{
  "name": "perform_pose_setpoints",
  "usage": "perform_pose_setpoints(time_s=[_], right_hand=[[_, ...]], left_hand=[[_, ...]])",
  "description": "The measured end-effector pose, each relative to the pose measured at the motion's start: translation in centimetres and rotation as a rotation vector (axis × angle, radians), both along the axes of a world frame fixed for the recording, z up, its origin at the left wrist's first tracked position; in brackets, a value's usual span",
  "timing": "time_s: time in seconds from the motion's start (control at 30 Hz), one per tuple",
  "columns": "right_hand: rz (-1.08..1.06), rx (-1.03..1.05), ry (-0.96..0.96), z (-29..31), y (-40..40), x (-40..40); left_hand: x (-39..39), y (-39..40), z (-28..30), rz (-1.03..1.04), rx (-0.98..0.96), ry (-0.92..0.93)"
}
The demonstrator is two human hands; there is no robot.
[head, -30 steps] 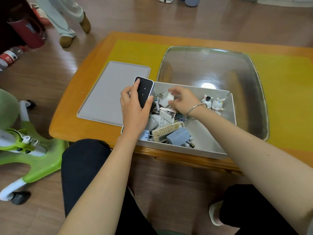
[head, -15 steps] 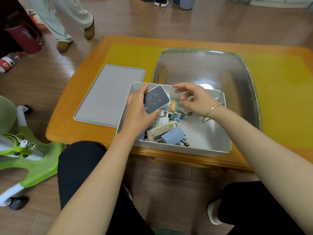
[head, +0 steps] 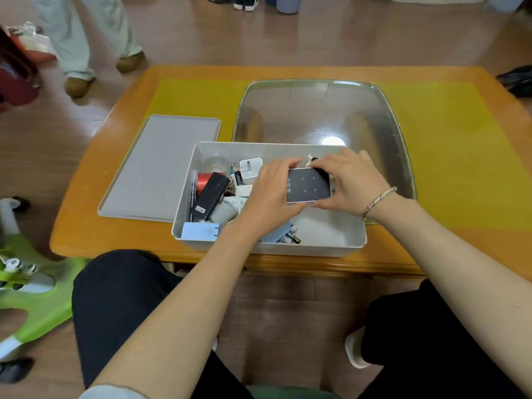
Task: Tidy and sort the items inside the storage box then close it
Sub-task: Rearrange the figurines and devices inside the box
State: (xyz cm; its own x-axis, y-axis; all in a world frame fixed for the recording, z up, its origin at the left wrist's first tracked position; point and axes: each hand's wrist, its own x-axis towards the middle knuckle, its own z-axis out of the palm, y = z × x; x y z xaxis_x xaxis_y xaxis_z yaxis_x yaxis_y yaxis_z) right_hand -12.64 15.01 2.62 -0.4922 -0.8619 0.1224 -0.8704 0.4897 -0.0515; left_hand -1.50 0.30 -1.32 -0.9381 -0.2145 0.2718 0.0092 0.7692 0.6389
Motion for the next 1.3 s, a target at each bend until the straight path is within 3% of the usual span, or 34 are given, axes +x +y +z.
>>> perform_pose_setpoints(time_s=[0.13, 0.27, 0.47, 0.73, 0.83, 0.9, 0.97, 1.07, 1.17, 1.3], right_hand=[[-0.117, 0.147, 0.07, -0.7, 1.7, -1.0], [-0.133, 0.265, 0.099, -1.5, 2.2, -1.0], [-0.167, 0.336, 0.129, -2.1, 1.7, -0.6], [-0.179, 0.436, 0.17, -2.6, 1.3, -0.4], [-0.222, 0.396, 0.124, -2.7, 1.5, -0.6], [-0.246, 0.291, 0.045, -2.6, 1.8, -0.7], [-0.259, 0.047, -0.052, -2.6, 2.5, -0.5], [-0.374, -0.293, -0.165, -2.8, 3.2, 0.0], [-0.547, -0.277, -0.222, -3.2, 3.0, -0.2], [-0.53, -0.203, -0.316, -3.8, 2.6, -0.5]], left_hand=[[-0.1, -0.1, -0.6, 0.004, -0.052, -0.164], [0.3, -1.0, -1.2, -0.132, -0.161, -0.399], [0.2, -1.1, -1.1, -0.225, -0.303, -0.58], [0.0, -0.1, -1.0, -0.228, -0.364, -0.62], [0.1, 0.5, -0.5, -0.233, -0.291, -0.61], [0.2, 1.0, -0.3, -0.239, -0.355, -0.626], [0.2, 1.9, -0.2, -0.252, -0.437, -0.646], [0.2, 4.2, -0.1, -0.26, -0.398, -0.725], [-0.1, 6.1, -0.4, -0.219, -0.418, -0.825], [-0.7, 6.8, -0.7, -0.208, -0.354, -0.874]])
